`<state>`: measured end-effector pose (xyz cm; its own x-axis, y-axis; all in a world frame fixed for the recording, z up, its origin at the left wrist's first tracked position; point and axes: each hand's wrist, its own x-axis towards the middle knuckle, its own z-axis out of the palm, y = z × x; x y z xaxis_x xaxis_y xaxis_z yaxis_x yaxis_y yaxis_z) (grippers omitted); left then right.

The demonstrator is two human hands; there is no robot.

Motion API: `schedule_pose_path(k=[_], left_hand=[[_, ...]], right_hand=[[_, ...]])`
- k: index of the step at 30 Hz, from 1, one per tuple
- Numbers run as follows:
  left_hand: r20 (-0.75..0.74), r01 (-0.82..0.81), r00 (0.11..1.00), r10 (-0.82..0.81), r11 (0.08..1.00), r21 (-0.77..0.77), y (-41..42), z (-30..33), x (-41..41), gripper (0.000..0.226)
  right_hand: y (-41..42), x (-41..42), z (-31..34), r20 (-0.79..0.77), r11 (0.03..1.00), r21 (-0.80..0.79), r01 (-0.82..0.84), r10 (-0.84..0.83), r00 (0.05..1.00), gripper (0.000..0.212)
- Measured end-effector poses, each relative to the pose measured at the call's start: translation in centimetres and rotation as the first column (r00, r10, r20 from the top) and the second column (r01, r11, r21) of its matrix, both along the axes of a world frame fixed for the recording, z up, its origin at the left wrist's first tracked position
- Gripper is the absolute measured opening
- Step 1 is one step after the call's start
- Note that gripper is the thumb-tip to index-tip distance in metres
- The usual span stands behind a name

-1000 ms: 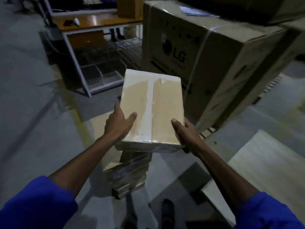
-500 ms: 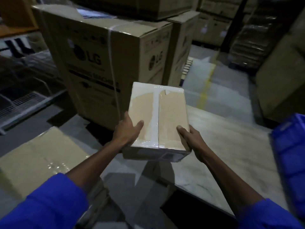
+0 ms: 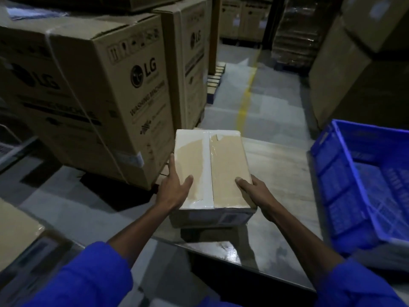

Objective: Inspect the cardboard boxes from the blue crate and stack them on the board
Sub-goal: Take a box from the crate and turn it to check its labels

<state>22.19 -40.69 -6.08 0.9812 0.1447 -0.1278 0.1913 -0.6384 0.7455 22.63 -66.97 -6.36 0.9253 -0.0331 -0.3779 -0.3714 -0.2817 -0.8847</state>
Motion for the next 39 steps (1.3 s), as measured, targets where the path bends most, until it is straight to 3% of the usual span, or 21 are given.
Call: schedule_pose_path(k=[5,9,11,13,15,18,20,22,27,31,35,39], left_hand=[[-0.013,-0.018,1.0,0.018,0.999,0.027,-5.1,-2.7,-0.9,0.073],[-0.062,-0.151,0.986,0.152,0.988,0.029,-8.3,-4.4,-1.6,0.063],[-0.09,-0.247,0.965,0.246,0.969,0.003,-9.6,-4.4,-1.7,0.059],[-0.112,-0.341,0.936,0.335,0.94,-0.036,-10.9,-4.1,-1.8,0.056],[-0.148,-0.444,0.892,0.428,0.89,-0.1,-12.8,-3.4,-2.0,0.052],[-0.239,-0.596,0.802,0.547,0.755,-0.274,-15.7,-2.5,-1.8,0.043],[-0.312,-0.639,0.769,0.557,0.659,-0.397,-16.9,-2.1,-1.4,0.035],[-0.346,-0.638,0.77,0.536,0.649,-0.415,-17.3,-1.7,-1.1,0.029],[-0.209,-0.559,0.826,0.523,0.804,-0.202,-15.8,-1.5,0.1,0.022],[-0.101,-0.46,0.885,0.455,0.887,-0.036,-14.2,-0.8,1.4,0.023],[0.042,-0.316,0.949,0.314,0.936,0.152,-12.9,-0.5,3.0,0.026],[0.126,-0.142,0.986,0.105,0.929,0.341,-11.0,-0.8,4.4,0.034]], right_hand=[[-4.1,0.5,-1.1,0.029,0.995,-0.102,-0.018,0.021,0.999,0.051],[-5.2,0.8,-1.6,0.071,0.948,-0.312,-0.054,0.08,0.994,0.054],[-4.8,0.9,-1.9,0.122,0.837,-0.547,-0.024,0.109,0.987,0.055],[-3.8,0.6,-1.9,0.147,0.664,-0.747,-0.023,0.198,0.969,0.059],[-2.6,-0.1,-1.8,0.127,0.574,-0.814,-0.094,0.333,0.934,0.061],[-0.5,-2.3,-2.2,0.142,0.544,-0.829,-0.126,0.425,0.894,0.06],[0.0,-3.3,-2.6,0.174,0.557,-0.823,-0.107,0.427,0.887,0.078],[-0.4,-3.3,-3.1,0.175,0.528,-0.844,-0.098,0.443,0.879,0.093],[-1.6,-2.8,-3.5,0.118,0.423,-0.896,-0.133,0.516,0.848,0.11],[-2.4,-2.1,-4.0,0.09,0.376,-0.912,-0.166,0.577,0.812,0.101],[-4.7,-1.0,-3.5,0.085,0.356,-0.909,-0.217,0.668,0.739,0.094],[-9.1,0.1,-3.1,0.081,0.339,-0.891,-0.301,0.772,0.631,0.097]])
